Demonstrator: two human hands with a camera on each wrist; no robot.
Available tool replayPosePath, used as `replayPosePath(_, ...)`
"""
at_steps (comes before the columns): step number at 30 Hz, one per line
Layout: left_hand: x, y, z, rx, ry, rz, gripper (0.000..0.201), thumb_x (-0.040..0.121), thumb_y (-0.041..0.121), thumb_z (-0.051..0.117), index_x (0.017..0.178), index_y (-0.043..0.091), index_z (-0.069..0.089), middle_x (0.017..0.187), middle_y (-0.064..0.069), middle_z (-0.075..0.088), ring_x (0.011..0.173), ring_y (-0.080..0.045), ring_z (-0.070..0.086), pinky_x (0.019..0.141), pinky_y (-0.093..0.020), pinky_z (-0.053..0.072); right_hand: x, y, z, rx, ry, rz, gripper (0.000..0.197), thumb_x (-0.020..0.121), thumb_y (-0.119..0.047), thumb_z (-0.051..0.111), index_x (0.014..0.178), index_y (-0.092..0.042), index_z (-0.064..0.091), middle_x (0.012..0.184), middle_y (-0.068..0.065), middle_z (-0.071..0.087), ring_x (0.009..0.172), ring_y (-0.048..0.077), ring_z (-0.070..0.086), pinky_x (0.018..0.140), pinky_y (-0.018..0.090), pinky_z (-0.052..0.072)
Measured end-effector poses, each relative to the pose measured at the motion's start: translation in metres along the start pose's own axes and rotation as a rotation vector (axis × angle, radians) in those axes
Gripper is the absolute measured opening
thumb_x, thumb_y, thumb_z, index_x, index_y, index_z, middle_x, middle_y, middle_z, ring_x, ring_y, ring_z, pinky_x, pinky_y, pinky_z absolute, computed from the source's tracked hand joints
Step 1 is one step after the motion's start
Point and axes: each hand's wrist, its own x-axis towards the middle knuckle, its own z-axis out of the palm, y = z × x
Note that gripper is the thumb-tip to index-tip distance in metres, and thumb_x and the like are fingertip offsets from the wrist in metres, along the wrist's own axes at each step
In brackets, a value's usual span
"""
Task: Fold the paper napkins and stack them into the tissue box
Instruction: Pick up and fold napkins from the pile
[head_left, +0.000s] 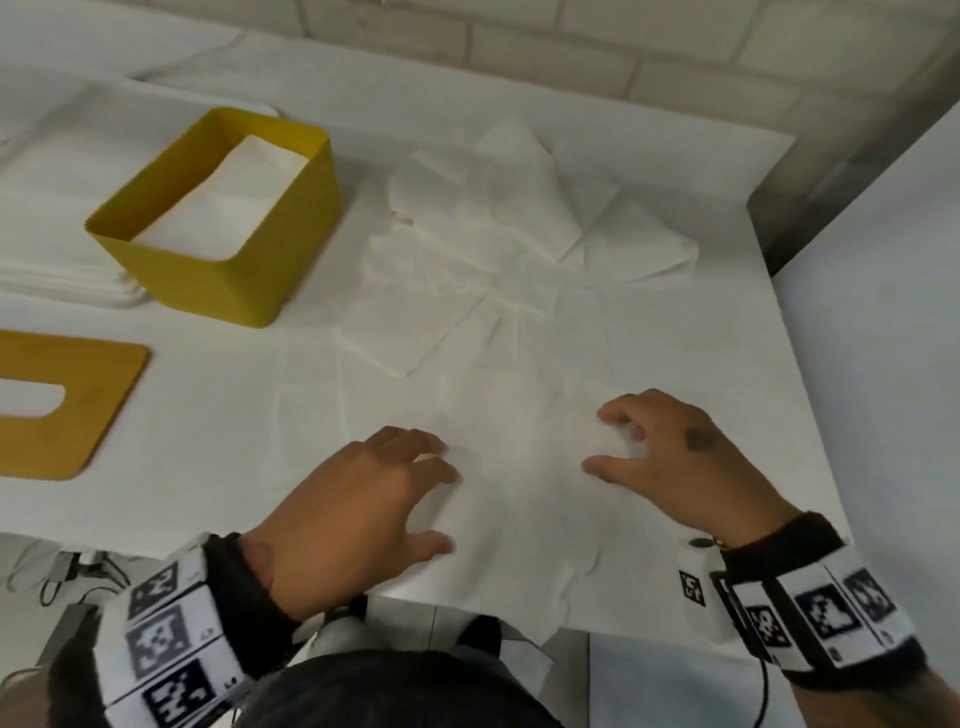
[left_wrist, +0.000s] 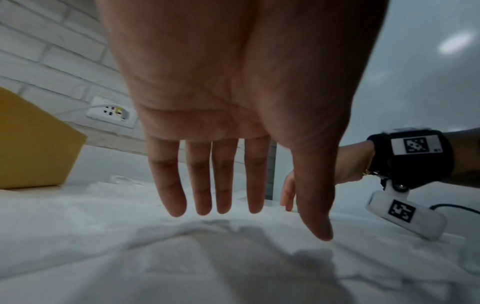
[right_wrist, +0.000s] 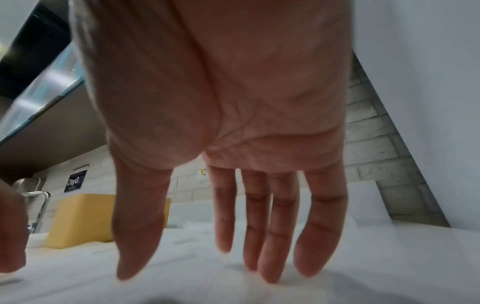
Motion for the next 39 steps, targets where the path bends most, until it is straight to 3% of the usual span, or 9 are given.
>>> replayPosePath(4, 0.009, 0.013, 0.006, 0.026, -0.053, -0.029, 0.067, 0.076, 0.054, 0.083, 0.135, 0.027, 0.064, 0.149, 0.000, 0.052, 0.135, -0.024, 0.051, 0.101, -0.036, 0.049, 0.001, -0.003, -0.001, -0.009, -0.012, 0.081, 0.081, 0.082, -0.061, 0.072, 0.147, -0.023, 0.042, 0.133, -0.004, 0.050, 0.124, 0.016, 0.050, 0.104, 0.038, 0.046)
replayPosePath(8, 0.012, 0.015, 0.005, 0.013, -0.051, 0.001, 0.069, 0.085, 0.057, 0.073, 0.146, 0.034, 0.051, 0.159, 0.010, 0.034, 0.145, -0.012, 0.031, 0.110, -0.024, 0.034, 0.010, -0.010, -0.002, -0.040, -0.062, 0.099, 0.075, 0.084, -0.060, 0.071, 0.144, -0.023, 0.045, 0.131, -0.001, 0.049, 0.123, 0.018, 0.049, 0.106, 0.037, 0.044)
replayPosePath(12, 0.013, 0.010, 0.006, 0.027, -0.073, 0.025, 0.070, 0.086, 0.058, 0.071, 0.148, 0.038, 0.046, 0.159, 0.015, 0.028, 0.145, -0.007, 0.026, 0.110, -0.019, 0.031, 0.024, -0.018, -0.004, 0.025, -0.036, 0.082, 0.060, 0.085, -0.052, 0.074, 0.132, -0.023, 0.054, 0.118, -0.006, 0.047, 0.117, 0.016, 0.050, 0.105, 0.036, 0.044)
replayPosePath(20, 0.014, 0.008, 0.004, 0.022, -0.060, 0.054, 0.071, 0.084, 0.059, 0.072, 0.147, 0.037, 0.047, 0.158, 0.014, 0.030, 0.144, -0.008, 0.028, 0.111, -0.021, 0.031, 0.039, -0.027, -0.002, 0.091, -0.074, 0.052, 0.024, 0.082, -0.031, 0.083, 0.094, -0.020, 0.065, 0.081, -0.011, 0.054, 0.075, 0.006, 0.053, 0.062, 0.019, 0.038)
replayPosePath(23, 0.012, 0.006, 0.003, 0.015, -0.065, 0.051, 0.071, 0.084, 0.058, 0.074, 0.146, 0.036, 0.048, 0.157, 0.014, 0.032, 0.143, -0.008, 0.029, 0.111, -0.022, 0.032, 0.038, -0.022, -0.006, 0.212, -0.033, 0.045, 0.024, 0.081, -0.027, 0.083, 0.095, -0.021, 0.066, 0.090, -0.009, 0.061, 0.087, 0.010, 0.059, 0.070, 0.020, 0.043)
replayPosePath(27, 0.010, 0.006, 0.002, -0.001, -0.080, 0.057, 0.071, 0.085, 0.055, 0.074, 0.147, 0.035, 0.047, 0.158, 0.012, 0.031, 0.144, -0.009, 0.027, 0.113, -0.022, 0.029, 0.035, -0.024, -0.007, 0.260, -0.088, 0.069, 0.041, 0.079, -0.031, 0.085, 0.114, -0.023, 0.067, 0.112, -0.009, 0.061, 0.110, 0.007, 0.058, 0.088, 0.021, 0.045)
replayPosePath(33, 0.008, -0.001, -0.006, -0.110, -0.068, 0.054, 0.083, 0.081, 0.057, 0.077, 0.151, 0.033, 0.039, 0.155, 0.014, 0.036, 0.138, -0.006, 0.034, 0.110, -0.015, 0.028, 0.029, -0.024, -0.019, 0.538, 0.028, -0.079, 0.010, 0.085, -0.021, 0.080, 0.094, -0.017, 0.076, 0.087, -0.006, 0.075, 0.085, 0.006, 0.067, 0.075, 0.012, 0.047)
replayPosePath(36, 0.012, 0.005, -0.024, -0.323, 0.126, 0.057, 0.095, 0.070, 0.073, 0.069, 0.151, 0.034, 0.041, 0.150, 0.018, 0.042, 0.131, 0.000, 0.041, 0.104, -0.012, 0.030, 0.022, -0.032, -0.033, 0.702, 0.035, -0.234, 0.009, 0.089, -0.013, 0.074, 0.097, -0.010, 0.074, 0.091, -0.003, 0.075, 0.086, 0.007, 0.069, 0.078, 0.013, 0.050)
replayPosePath(39, 0.025, 0.016, -0.042, -0.616, 0.230, 0.011, 0.104, 0.061, 0.076, 0.070, 0.152, 0.037, 0.039, 0.150, 0.025, 0.042, 0.133, 0.004, 0.043, 0.112, -0.022, 0.037, 0.014, -0.049, -0.049, 0.782, 0.022, -0.405, 0.016, 0.086, -0.015, 0.072, 0.099, -0.005, 0.072, 0.097, 0.003, 0.075, 0.094, 0.014, 0.071, 0.087, 0.023, 0.054)
